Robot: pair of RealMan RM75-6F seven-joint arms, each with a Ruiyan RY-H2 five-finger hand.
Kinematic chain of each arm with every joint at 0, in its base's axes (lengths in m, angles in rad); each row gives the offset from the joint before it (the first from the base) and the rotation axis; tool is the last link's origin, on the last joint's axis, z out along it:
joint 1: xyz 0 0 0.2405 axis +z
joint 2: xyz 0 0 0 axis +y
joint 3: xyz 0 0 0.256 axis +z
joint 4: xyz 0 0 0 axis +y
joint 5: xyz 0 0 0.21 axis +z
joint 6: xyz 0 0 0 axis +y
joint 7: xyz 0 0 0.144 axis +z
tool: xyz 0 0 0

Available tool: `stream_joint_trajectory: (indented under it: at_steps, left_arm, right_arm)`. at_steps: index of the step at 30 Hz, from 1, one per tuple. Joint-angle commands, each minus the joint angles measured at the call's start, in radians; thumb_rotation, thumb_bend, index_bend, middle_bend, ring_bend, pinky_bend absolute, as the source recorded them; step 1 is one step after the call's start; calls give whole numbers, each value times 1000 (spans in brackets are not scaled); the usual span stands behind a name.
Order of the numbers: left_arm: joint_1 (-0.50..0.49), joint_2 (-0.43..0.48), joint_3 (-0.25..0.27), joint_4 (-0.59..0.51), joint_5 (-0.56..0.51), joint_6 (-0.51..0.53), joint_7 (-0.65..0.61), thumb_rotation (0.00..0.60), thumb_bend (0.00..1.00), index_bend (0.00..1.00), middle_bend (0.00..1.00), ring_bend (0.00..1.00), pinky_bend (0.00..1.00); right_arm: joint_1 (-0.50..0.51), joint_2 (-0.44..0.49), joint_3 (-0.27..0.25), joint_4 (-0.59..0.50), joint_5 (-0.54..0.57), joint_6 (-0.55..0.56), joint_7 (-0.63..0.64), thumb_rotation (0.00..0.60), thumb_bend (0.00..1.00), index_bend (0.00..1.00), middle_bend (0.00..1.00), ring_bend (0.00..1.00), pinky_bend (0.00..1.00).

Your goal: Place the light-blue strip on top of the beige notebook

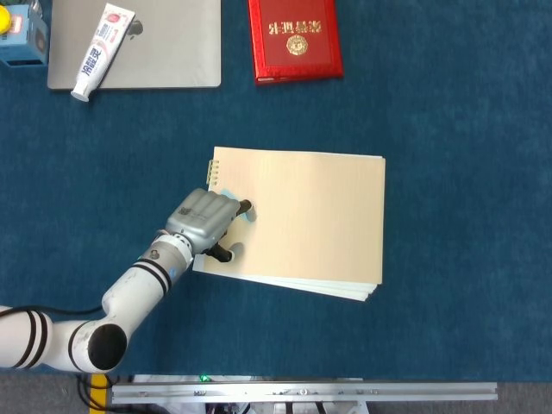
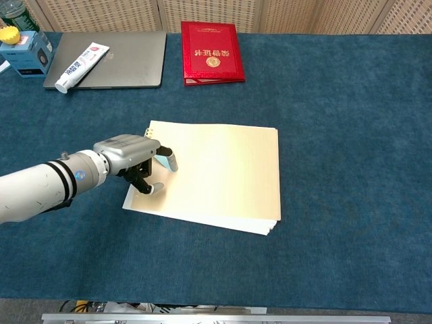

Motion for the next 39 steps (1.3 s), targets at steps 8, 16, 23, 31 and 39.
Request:
stream_joint_trajectory:
  at_steps: [8,16,23,31,39]
  left_arm:
    - [0,2,-6,-7,4,12,-5,552,384,280,1000,1000,1000]
    - [-5,-6,-5,13,-13,6,-2,553,384,280,1000,1000,1000]
    - [1,7,-5,5,-8,15,-9,552,384,280,1000,1000,1000]
    - [3,16,0,8,-4,9,-12,551,384,282,1000,1000,1000]
    - [1,18,0,8,-14,9,-8,552,384,283,1000,1000,1000]
  right_arm:
    - [-2,0,0,0,-1,1,1,600,260,344,399,411,338]
    - [-3,1,0,0,0,2,1,600,259,344,399,411,338]
    - [-3,0,0,0,-2,1,1,600,259,344,399,416,338]
    - [-1,-1,1,-2,-2,0,-3,600,259,344,399,418,338]
    - [-5,2,0,-6,-4,5,-6,600,259,344,399,418,338]
